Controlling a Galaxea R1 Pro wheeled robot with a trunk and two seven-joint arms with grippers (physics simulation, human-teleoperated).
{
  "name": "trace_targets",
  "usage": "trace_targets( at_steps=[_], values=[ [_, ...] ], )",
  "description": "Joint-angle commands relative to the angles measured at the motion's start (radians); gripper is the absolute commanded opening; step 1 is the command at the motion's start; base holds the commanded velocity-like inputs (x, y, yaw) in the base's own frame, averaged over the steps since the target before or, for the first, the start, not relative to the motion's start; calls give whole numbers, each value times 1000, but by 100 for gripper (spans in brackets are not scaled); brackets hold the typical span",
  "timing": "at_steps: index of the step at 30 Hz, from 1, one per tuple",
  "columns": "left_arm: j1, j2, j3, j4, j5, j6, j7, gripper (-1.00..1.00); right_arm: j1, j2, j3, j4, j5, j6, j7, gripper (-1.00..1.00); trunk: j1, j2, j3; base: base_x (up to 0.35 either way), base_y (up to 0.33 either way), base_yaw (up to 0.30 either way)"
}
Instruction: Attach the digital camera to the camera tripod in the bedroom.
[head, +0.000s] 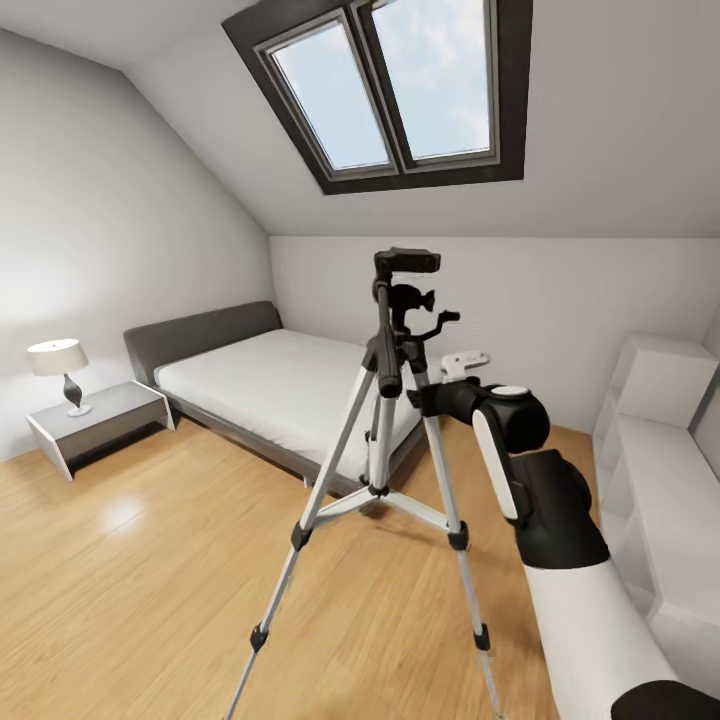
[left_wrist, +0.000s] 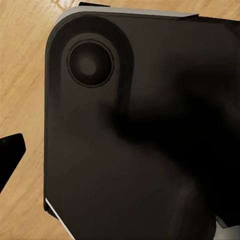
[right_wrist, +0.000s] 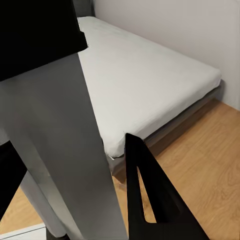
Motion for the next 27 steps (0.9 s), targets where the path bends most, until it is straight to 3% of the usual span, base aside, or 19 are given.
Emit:
trace_targets(
  at_steps=[1,14,15,20,27],
  values=[
    [0,0,1,0,10,-2,0,100,-2,0,-1,-23,27,4,6,-100,0,-1,-1,0,0,0],
    [0,1,1,0,10,-2,0,100,-4,-6,-1,-23,27,4,4,-100,0,-1,-1,0,0,0],
    [0,0,1,-1,10,-2,0,100,-10,-12,-1,-21,-12,4,11,-100,0,-1,-1,0,0,0],
    [0,1,1,-1,12,-2,0,100,-23,-40,3,-19,-34,4,35,-100,0,-1,-1,0,0,0],
    [0,1,1,0,14,-2,0,100,-24,-1,5,-18,-31,4,2,-100,0,-1,-1,0,0,0]
  ],
)
